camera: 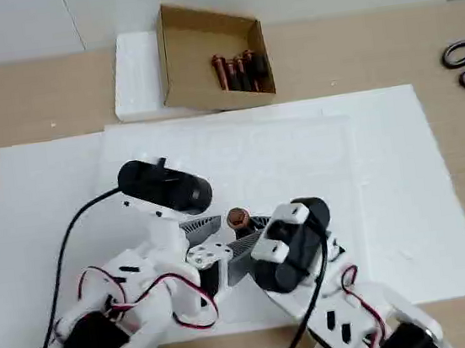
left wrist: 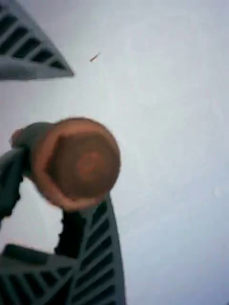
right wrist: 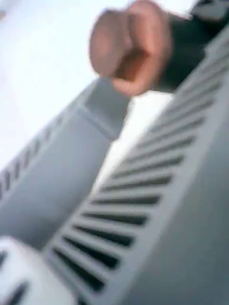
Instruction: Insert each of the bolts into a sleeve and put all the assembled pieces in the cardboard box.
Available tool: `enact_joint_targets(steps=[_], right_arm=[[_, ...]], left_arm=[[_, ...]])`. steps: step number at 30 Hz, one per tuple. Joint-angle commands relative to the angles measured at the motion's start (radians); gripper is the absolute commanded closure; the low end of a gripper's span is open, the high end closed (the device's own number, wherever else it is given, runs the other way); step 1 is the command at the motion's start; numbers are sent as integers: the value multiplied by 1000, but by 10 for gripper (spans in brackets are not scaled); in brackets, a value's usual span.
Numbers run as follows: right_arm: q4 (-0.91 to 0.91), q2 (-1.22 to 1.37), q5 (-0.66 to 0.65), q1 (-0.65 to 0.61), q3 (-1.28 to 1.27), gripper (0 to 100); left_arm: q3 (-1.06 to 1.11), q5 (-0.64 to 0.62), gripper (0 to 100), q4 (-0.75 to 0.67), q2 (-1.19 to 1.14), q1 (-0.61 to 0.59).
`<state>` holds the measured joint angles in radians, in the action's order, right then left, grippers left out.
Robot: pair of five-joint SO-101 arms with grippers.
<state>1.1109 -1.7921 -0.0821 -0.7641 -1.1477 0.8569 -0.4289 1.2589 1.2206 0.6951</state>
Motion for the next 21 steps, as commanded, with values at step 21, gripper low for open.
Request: enact_joint_targets(steps=[21], right_arm=[[-53, -12, -11, -2, -63, 996]], left_arm=[[-229, 11, 735, 0, -12, -160]])
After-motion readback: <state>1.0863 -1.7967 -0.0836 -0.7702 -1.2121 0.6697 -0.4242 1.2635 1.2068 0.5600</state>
